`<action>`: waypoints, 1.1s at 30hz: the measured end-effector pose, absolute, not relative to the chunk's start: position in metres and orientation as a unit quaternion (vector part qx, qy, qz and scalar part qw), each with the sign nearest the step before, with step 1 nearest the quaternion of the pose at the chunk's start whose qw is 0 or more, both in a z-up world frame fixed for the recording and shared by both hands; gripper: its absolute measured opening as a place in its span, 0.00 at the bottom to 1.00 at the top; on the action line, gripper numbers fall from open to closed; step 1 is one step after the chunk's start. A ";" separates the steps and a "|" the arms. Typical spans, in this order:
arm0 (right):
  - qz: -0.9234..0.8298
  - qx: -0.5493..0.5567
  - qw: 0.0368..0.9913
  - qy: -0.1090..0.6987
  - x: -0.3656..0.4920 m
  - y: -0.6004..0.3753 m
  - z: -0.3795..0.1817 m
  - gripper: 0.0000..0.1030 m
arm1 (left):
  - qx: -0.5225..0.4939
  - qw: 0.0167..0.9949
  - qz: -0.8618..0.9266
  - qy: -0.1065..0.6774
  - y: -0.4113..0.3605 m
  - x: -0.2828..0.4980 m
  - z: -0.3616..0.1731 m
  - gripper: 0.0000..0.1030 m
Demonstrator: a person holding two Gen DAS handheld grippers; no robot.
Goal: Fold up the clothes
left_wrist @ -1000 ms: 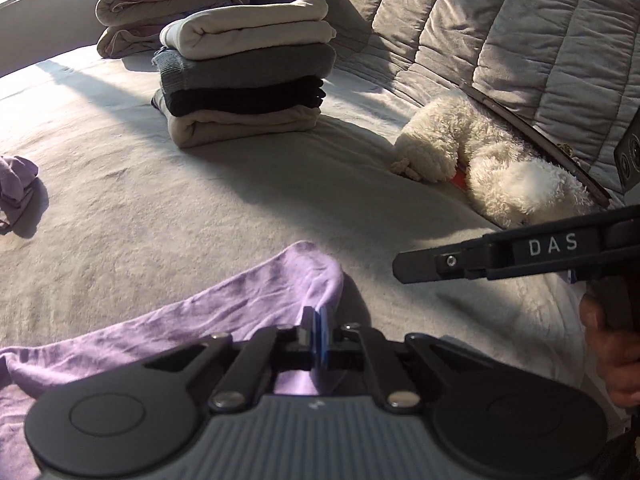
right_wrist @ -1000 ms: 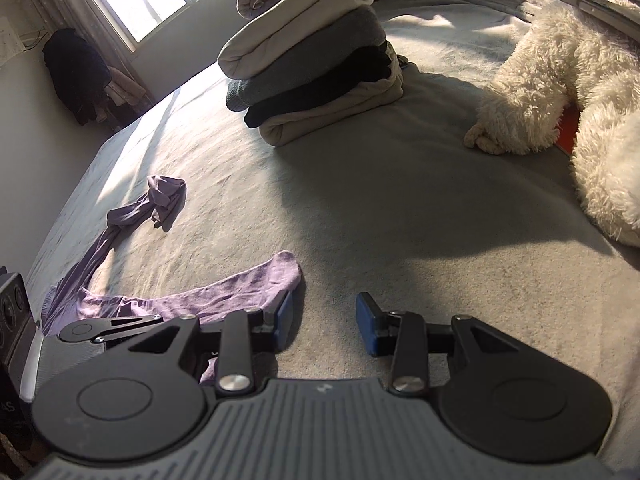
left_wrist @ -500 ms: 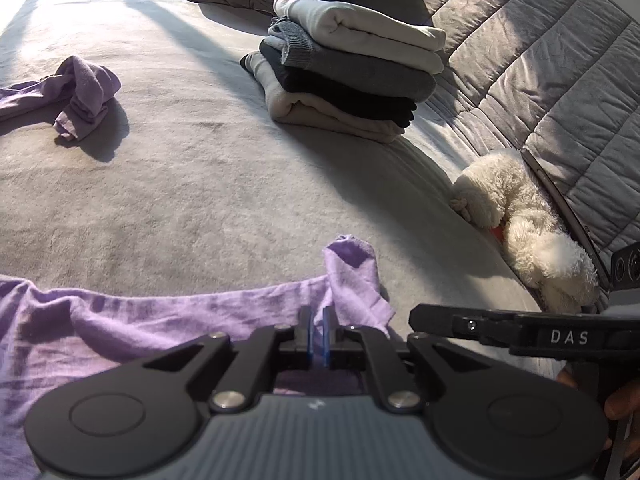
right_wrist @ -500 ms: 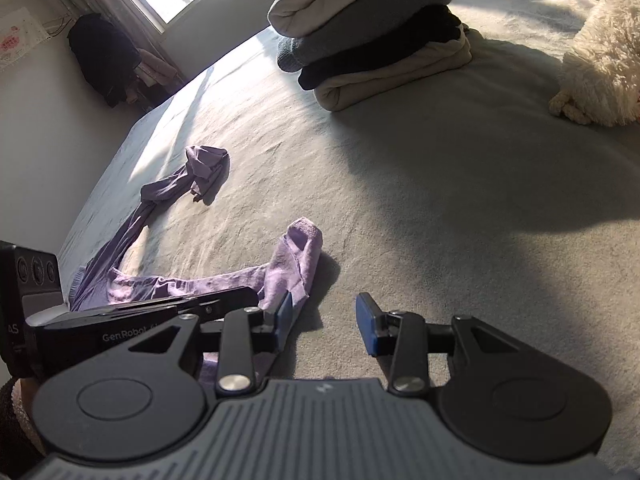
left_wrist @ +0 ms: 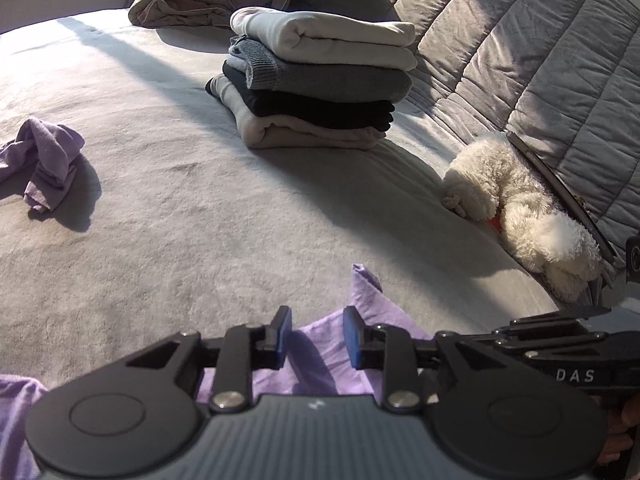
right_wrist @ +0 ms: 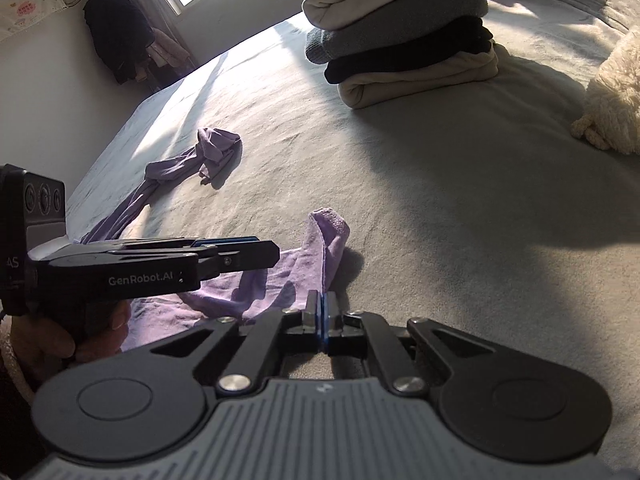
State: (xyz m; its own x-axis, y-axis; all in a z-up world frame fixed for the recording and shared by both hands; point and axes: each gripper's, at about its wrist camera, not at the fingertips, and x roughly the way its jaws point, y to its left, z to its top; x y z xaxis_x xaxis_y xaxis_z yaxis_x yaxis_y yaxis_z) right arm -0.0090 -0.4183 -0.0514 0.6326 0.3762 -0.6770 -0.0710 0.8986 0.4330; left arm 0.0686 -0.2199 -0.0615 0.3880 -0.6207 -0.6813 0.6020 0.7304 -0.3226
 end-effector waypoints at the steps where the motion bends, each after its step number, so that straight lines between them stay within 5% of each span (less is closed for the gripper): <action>1: 0.123 0.187 0.885 0.408 -0.015 -0.422 -0.047 0.01 | -0.004 0.831 -0.372 0.414 -0.223 0.071 -0.061 0.29; 15: 0.065 0.159 0.878 0.446 -0.037 -0.441 -0.055 0.01 | 0.111 0.775 -0.465 0.413 -0.299 0.075 -0.066 0.30; 16: 0.064 0.160 0.878 0.446 -0.036 -0.442 -0.056 0.01 | 0.117 0.774 -0.466 0.413 -0.302 0.074 -0.066 0.29; 19: 0.065 0.169 0.877 0.445 -0.035 -0.444 -0.057 0.01 | 0.123 0.767 -0.471 0.417 -0.307 0.073 -0.065 0.02; 33: 0.022 0.164 0.883 0.439 -0.035 -0.449 -0.053 0.01 | 0.065 0.824 -0.448 0.341 -0.318 0.060 -0.076 0.01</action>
State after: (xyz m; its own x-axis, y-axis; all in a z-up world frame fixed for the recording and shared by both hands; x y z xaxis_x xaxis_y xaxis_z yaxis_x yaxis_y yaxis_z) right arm -0.0351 -0.4489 -0.0533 0.6134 0.1829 -0.7683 0.1058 0.9450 0.3095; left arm 0.0604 -0.3184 -0.0764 0.3664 -0.6932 -0.6206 0.7821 0.5908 -0.1981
